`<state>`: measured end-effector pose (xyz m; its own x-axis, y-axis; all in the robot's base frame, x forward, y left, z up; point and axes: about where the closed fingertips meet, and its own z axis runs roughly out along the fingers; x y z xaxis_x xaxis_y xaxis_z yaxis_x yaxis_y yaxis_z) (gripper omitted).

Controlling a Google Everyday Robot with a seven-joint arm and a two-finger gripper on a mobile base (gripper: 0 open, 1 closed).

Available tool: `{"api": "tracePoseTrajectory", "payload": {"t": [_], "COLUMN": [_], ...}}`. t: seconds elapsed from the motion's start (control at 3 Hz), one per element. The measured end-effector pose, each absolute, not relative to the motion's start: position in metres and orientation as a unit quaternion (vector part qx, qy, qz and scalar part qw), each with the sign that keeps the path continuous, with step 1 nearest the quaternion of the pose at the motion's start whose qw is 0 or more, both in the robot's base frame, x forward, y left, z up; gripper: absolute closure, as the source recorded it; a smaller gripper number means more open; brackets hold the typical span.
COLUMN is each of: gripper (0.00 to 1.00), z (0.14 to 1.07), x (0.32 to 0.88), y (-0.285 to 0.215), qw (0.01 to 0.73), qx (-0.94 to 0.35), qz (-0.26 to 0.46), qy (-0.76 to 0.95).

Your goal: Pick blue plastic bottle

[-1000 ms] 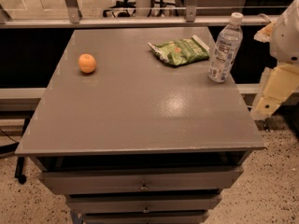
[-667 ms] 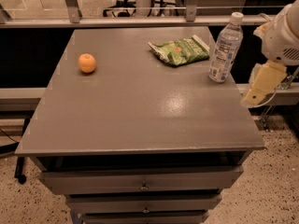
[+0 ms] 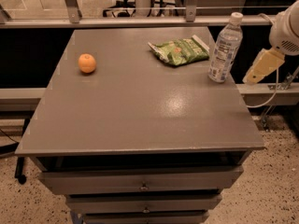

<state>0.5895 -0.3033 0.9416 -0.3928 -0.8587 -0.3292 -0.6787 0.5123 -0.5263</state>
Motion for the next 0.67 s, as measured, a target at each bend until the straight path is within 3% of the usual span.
{"api": "tracePoseTrajectory", "payload": {"t": [0.67], "gripper": [0.0], "z": [0.937], "x": [0.639], "y": [-0.298], "qw": [0.381], "qx": [-0.426], "qz": [-0.057], "qy": [0.819]}}
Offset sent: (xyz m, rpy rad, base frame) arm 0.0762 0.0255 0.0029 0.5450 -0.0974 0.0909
